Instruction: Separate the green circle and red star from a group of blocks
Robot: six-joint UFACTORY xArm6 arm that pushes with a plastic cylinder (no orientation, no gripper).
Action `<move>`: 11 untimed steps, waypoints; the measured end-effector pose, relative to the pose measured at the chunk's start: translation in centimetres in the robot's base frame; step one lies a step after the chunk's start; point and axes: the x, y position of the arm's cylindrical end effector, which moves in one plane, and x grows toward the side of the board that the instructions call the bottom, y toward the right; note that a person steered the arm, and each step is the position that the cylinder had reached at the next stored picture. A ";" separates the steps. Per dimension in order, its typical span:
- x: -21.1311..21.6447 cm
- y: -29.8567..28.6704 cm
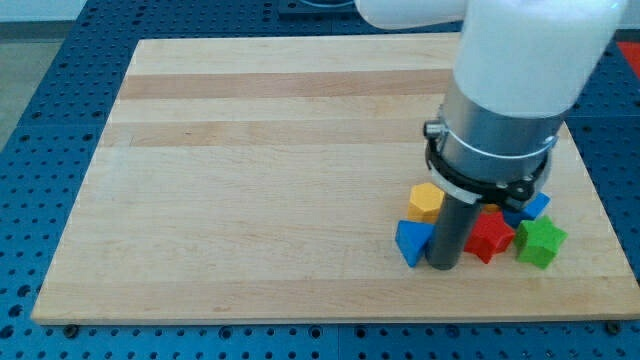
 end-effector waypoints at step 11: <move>-9.0 -1.3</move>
